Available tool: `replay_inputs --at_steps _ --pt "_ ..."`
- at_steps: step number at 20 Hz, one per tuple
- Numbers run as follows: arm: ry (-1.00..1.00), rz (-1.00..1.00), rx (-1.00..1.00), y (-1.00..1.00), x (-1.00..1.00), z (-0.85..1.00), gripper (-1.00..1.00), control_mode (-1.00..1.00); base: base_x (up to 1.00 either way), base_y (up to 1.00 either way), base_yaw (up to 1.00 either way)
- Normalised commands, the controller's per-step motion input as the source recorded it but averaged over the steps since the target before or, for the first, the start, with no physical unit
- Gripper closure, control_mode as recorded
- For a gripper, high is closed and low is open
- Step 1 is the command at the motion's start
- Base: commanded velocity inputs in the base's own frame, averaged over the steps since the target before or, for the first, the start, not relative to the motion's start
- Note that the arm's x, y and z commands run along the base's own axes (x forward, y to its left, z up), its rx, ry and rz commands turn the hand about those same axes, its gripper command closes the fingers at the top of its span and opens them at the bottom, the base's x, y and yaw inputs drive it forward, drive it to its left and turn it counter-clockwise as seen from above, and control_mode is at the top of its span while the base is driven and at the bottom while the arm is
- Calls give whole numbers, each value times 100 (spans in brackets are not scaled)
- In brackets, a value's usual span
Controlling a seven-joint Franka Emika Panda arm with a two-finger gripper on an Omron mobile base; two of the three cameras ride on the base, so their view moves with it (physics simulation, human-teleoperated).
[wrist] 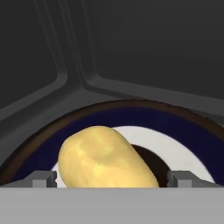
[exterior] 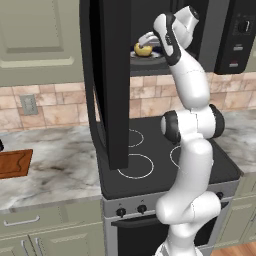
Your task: Retrieve the reheated potato from the microwave, then place the potato, cheese, and condiment on the cutting board.
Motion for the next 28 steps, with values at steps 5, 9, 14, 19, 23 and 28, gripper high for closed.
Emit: replay_inputs --at_steps 5,9,14,19,23,28 --pt "0 5 0 8 -2 -9 -100 -100 0 0 0" --pt "0 1 0 9 -1 -13 -100 -100 0 0 0" --pt "0 1 0 6 0 -12 -100 -100 0 0 0" --pt "0 0 0 8 0 -5 100 -100 0 0 0" --pt "0 0 0 5 0 0 100 -100 0 0 0" --pt "0 0 0 4 0 0 100 -100 0 0 0"
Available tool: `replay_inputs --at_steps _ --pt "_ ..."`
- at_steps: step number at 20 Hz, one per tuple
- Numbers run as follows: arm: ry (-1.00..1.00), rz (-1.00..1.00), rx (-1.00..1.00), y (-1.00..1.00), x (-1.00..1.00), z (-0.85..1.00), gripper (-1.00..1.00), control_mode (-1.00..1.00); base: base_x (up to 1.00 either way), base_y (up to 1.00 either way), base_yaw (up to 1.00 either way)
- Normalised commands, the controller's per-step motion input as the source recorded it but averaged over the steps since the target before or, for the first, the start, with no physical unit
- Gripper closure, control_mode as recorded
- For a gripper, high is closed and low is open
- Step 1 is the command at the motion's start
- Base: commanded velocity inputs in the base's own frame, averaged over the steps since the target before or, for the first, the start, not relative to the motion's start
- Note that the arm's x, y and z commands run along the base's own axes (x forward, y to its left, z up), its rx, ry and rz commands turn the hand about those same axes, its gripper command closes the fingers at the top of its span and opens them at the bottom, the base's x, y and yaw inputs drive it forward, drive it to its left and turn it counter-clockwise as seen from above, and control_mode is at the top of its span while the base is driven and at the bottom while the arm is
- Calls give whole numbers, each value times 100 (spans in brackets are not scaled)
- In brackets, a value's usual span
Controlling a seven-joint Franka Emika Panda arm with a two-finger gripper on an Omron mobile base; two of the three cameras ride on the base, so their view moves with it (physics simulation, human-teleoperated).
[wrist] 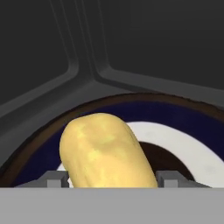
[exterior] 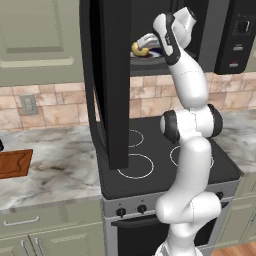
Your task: Retrieve the reheated potato from the microwave, then place the potato, cheese, and condiment on the cutting board.
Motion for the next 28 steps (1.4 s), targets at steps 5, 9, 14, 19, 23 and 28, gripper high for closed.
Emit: replay_inputs --at_steps 5,9,14,19,23,28 --pt "-3 0 0 1 -3 4 100 -100 0 0 0" --pt "-7 0 0 0 -14 17 100 -100 0 0 0" --pt "-14 -1 0 0 -33 5 100 -100 0 0 0" --pt "-20 -5 0 2 -50 0 100 -100 0 0 0" --pt "-19 -10 0 4 -55 -3 100 -100 0 0 0" --pt "-17 -14 0 13 -60 -21 100 -100 0 0 0"
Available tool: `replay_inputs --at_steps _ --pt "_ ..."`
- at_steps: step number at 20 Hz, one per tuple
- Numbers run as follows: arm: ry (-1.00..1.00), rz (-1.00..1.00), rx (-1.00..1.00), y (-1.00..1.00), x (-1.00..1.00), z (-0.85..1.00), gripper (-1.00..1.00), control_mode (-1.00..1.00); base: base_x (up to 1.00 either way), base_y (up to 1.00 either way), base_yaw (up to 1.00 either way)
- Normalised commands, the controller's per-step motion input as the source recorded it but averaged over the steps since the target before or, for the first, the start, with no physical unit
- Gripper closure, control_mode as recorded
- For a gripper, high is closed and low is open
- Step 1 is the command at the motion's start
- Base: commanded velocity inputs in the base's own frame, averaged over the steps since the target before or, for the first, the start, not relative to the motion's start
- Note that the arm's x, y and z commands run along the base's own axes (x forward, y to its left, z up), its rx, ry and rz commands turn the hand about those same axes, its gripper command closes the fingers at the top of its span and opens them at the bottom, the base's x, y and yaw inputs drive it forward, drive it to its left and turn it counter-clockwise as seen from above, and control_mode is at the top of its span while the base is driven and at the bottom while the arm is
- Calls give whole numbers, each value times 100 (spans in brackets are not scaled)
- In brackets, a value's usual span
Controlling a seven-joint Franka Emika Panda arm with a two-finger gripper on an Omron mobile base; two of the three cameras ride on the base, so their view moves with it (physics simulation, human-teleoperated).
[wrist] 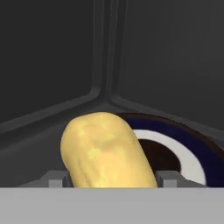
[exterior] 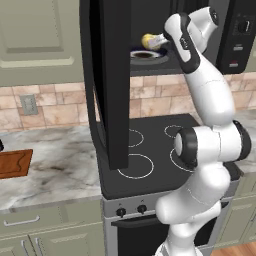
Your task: Retrieve the reheated potato from the microwave, then place the potato, cheese, and condiment on the cutting board.
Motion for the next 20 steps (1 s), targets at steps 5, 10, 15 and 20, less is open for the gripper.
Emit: replay_inputs --at_steps 5,10,15,20 --pt "-5 -17 6 5 -47 -3 100 -100 0 0 0" --pt "14 -19 12 -3 -31 26 100 -100 0 0 0" --pt "24 -15 17 -12 -37 34 100 -100 0 0 0" --pt "6 -9 13 -7 -52 12 100 -100 0 0 0"
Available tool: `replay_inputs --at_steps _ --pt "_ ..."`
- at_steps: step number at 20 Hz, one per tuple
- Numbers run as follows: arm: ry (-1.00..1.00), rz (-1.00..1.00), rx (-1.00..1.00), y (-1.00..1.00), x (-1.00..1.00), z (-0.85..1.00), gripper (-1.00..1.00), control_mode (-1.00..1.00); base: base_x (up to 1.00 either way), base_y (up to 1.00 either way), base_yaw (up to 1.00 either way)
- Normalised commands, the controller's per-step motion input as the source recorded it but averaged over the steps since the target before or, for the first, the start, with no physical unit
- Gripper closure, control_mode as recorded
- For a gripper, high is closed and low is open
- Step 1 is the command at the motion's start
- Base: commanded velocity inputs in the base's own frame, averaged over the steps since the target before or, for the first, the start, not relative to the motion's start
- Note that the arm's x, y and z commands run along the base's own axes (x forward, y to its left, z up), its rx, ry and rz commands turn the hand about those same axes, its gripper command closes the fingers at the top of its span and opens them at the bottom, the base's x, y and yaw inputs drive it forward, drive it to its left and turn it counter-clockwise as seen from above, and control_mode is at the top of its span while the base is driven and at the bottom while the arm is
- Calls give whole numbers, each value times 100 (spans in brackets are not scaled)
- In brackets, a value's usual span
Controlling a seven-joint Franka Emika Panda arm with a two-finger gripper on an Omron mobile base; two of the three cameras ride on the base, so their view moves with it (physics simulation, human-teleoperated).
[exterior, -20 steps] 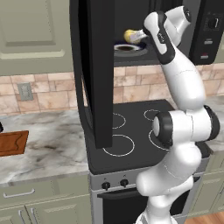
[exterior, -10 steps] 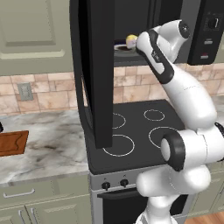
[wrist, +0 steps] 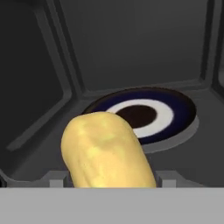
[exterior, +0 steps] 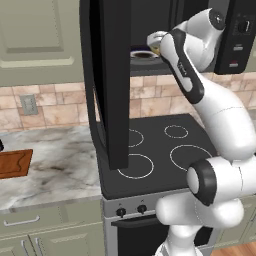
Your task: Retrieve the reheated potato from the microwave, then place the potato, cheese, and condiment on the cutting board.
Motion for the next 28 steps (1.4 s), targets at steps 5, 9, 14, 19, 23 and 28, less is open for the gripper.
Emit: replay_inputs --at_steps 5,9,14,19,23,28 --pt "0 -9 10 -1 -61 0 100 -100 0 0 0" --pt "-6 -10 3 0 -68 -11 100 -100 0 0 0" --pt "-3 -19 4 -1 -56 -2 100 -100 0 0 0" --pt "0 -8 8 -4 -55 2 100 -100 0 0 0" --pt "3 -1 7 -4 -60 2 100 -100 0 0 0" --pt "7 0 7 -8 -58 3 100 -100 0 0 0"
